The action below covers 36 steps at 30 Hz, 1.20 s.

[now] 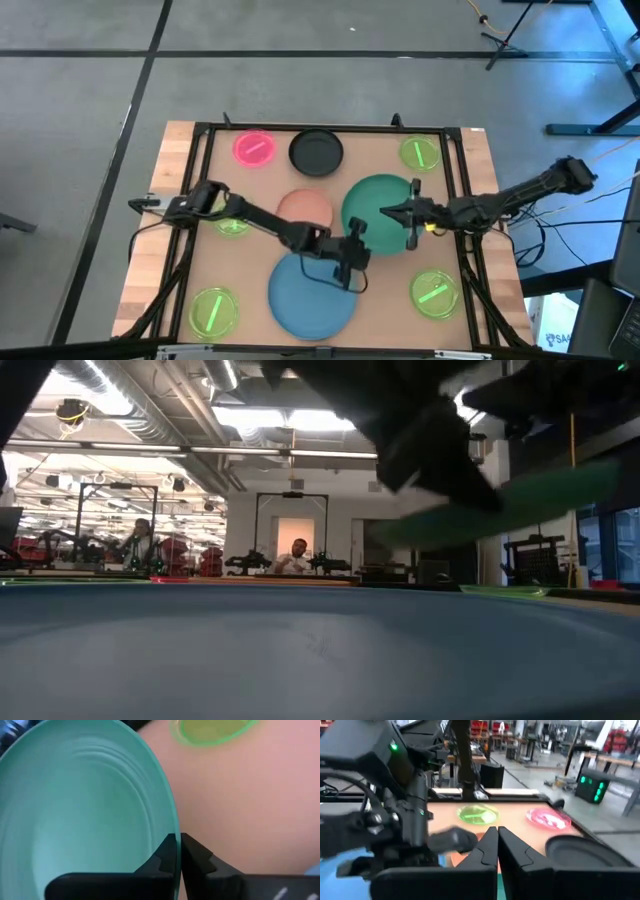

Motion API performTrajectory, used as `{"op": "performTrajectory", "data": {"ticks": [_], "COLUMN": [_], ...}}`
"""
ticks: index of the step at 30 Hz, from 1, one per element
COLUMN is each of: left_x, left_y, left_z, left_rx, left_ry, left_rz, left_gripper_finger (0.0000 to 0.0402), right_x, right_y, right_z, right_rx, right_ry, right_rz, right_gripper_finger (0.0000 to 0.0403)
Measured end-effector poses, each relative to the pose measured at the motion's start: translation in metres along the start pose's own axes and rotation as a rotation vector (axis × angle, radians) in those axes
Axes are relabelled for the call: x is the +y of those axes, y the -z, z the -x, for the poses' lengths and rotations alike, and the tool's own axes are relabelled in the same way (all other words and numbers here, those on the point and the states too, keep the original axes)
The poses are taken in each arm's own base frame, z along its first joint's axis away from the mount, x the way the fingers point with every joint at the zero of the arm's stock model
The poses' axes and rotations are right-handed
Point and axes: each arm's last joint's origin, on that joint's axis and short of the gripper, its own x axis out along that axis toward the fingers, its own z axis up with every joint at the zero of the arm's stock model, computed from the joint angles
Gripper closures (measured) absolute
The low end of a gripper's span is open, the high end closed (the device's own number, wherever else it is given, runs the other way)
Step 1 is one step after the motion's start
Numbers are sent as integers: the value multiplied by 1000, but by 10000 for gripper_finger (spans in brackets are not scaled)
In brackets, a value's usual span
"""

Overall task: Stack plastic plates
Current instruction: Stack the dark green plate on top of the blue plate

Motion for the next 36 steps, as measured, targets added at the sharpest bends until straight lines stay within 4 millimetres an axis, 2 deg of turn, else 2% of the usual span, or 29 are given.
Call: {"op": "performTrajectory", "data": {"ticks": [4, 9, 15, 23, 28, 32, 36], "left_x": [-21, -50, -102, -165, -181, -185, -184], "left_y": [-21, -42, -46, -41, -32, -19, -16], "left_z": [28, 74, 115, 163, 172, 167, 163], "left_rx": [-43, -65, 3, 91, 108, 143, 150], "left_ry": [0, 53, 160, 260, 256, 227, 221], "left_rz": [31, 179, 386, 605, 652, 703, 724], "left_gripper_finger": [395, 395, 394, 394, 394, 394, 382], "right_x": [11, 25, 39, 43, 46, 48, 48], "right_y": [-5, -8, -11, -10, -6, -3, -3], "right_z": [12, 25, 36, 38, 36, 34, 33], "right_rx": [-23, -41, -68, -58, -34, -19, -16], "right_ry": [-7, -82, -182, -200, -200, -199, -198], "right_rz": [13, -15, -35, -71, -61, -47, -44], "right_gripper_finger": [400, 400, 400, 400, 400, 400, 400]}}
